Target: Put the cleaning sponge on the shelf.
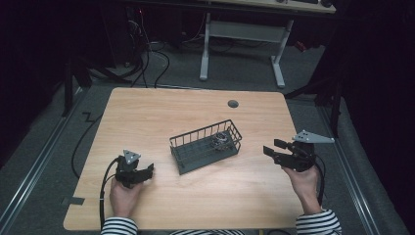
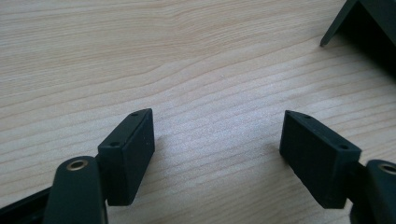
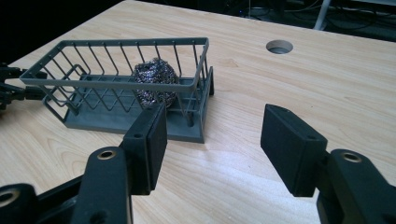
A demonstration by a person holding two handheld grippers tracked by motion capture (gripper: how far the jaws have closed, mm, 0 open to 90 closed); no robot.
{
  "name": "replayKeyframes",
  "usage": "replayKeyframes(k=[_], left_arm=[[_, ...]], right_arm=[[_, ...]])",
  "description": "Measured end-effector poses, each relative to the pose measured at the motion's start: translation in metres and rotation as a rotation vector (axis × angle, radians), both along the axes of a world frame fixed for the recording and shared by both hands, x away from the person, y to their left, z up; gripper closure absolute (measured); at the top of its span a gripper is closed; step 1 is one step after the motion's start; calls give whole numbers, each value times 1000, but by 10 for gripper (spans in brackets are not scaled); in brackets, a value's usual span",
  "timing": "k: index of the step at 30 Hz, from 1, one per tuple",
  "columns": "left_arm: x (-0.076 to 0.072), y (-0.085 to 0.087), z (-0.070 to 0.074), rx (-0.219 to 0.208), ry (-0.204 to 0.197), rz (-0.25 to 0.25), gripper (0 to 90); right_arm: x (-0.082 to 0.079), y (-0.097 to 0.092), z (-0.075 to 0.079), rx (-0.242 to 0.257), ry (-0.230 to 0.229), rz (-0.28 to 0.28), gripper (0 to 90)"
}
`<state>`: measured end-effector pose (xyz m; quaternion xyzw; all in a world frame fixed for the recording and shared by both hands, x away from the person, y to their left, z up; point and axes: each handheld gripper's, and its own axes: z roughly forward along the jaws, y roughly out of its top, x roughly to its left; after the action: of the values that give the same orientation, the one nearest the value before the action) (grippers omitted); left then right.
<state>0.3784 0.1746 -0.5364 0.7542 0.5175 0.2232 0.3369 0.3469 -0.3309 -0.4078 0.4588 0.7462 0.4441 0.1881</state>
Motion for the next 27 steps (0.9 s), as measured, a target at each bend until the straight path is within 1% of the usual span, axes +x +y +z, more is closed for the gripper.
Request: replayKeyframes(k=[4,9,11,12,13,15,16,17,20,22,27], left_arm=[[0,0,0,0,0,0,268],[0,0,0,0,0,0,268],[0,0,0,0,0,0,268],[0,0,0,0,0,0,268],[0,0,0,0,0,0,268],[0,0,0,0,0,0,268],[0,0,0,0,0,0,269],[0,0,0,0,0,0,268],[0,0,0,0,0,0,268],[0,0,0,0,0,0,268],[0,0,0,0,0,0,268]], right_arm=[[-7,-4,-4,13,-5,-8,415],[-12,-7,-9,22,-1,-15,416],[-14,-9,-12,28,1,-18,416],[-15,-9,-17,38,5,-18,417],[-15,-9,-17,38,5,-18,417],[-17,-9,-22,42,15,-18,416],[-18,-8,-27,45,20,-16,417],[-18,-8,-27,45,20,-16,417],[-19,-6,-33,47,33,-15,417],[-20,-4,-37,51,33,-13,417],[-21,-4,-41,49,28,-16,417]])
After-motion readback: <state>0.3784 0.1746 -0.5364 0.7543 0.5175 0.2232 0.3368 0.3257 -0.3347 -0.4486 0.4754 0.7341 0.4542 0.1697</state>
